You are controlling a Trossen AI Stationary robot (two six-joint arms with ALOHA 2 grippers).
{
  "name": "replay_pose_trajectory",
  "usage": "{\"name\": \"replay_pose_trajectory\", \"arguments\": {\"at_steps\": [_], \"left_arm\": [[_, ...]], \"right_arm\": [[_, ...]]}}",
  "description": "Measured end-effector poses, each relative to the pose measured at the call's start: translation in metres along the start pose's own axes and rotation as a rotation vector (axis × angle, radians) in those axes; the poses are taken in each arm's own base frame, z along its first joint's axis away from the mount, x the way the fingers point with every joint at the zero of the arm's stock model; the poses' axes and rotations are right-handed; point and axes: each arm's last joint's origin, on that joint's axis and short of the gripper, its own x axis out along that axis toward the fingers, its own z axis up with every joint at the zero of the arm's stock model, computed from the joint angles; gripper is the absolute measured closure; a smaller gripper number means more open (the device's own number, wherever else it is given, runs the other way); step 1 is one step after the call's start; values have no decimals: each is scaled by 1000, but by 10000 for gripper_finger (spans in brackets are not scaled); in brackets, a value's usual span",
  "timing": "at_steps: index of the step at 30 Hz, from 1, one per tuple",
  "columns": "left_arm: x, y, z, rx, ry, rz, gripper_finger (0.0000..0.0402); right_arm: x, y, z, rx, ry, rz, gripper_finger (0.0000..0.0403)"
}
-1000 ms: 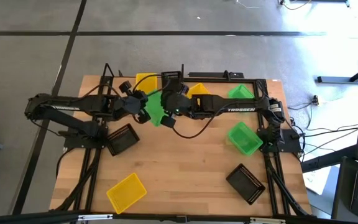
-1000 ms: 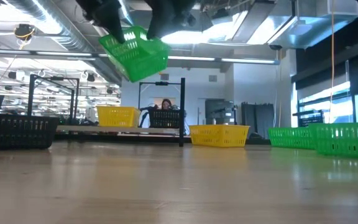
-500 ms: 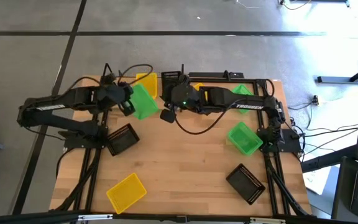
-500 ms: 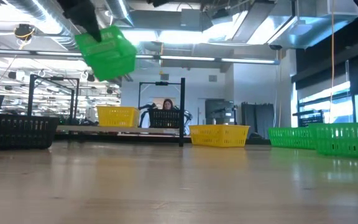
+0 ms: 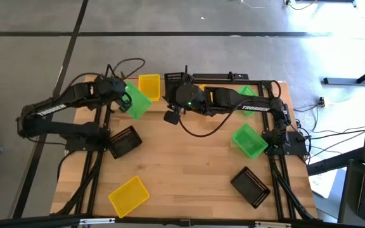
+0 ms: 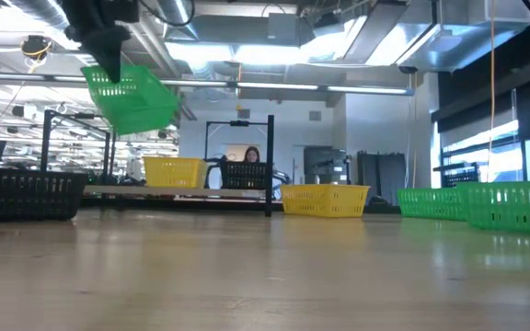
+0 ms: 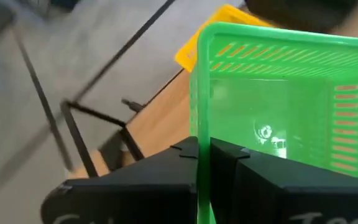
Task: Stack baskets on shelf by color
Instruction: Put the bottom green basket on the shelf
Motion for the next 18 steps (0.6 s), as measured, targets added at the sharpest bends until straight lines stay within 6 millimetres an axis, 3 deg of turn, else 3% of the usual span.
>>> {"name": "replay_pose_trajectory", "arguments": {"at_steps": [4, 7, 18], "left_arm": [[-3, 13, 6, -293, -15, 41, 402], [-2, 20, 7, -374, -19, 67, 402], [17, 28, 9, -26, 107, -67, 401]], "right_arm": [[0, 0, 0, -1, 0, 0, 273], [0, 0, 0, -5, 0, 0, 273], [0, -1, -1, -181, 7, 0, 273]]}}
